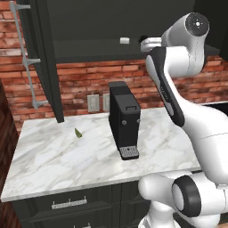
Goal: Pick the dish brush and dish brush from the cabinet and place them on the counter.
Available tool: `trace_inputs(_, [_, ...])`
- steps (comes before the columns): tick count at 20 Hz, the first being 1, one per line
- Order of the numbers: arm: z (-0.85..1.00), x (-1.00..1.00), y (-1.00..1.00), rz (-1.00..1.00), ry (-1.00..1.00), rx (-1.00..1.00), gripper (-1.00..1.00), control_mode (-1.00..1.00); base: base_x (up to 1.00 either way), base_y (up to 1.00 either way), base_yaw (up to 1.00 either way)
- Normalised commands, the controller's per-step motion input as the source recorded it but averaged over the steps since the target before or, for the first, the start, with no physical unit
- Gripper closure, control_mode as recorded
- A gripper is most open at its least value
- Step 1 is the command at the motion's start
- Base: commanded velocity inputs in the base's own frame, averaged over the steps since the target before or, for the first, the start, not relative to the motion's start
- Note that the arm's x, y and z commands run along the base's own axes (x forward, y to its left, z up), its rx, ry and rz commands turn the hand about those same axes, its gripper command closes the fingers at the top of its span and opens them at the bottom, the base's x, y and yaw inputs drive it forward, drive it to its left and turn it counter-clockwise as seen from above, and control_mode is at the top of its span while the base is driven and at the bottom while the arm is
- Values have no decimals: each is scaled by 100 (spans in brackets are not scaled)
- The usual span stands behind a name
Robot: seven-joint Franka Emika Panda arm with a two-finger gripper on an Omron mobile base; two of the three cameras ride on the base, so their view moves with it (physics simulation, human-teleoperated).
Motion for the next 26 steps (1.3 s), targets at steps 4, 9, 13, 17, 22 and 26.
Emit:
trace_inputs(4, [0,35,0,0,3,-6,-100,-100,0,0,0])
trace_inputs(9, [0,39,0,-2,0,0,-100,-100,0,0,0])
trace_inputs(13, [-3,40,0,-4,2,0,-100,-100,0,0,0])
trace_inputs(17, [-5,40,0,-4,3,0,-100,-100,0,0,0])
trace_inputs(22, [-6,39,-2,-4,7,0,-100,-100,0,0,0])
trace_inputs(26, [-4,40,-3,-3,10,0,-100,-100,0,0,0])
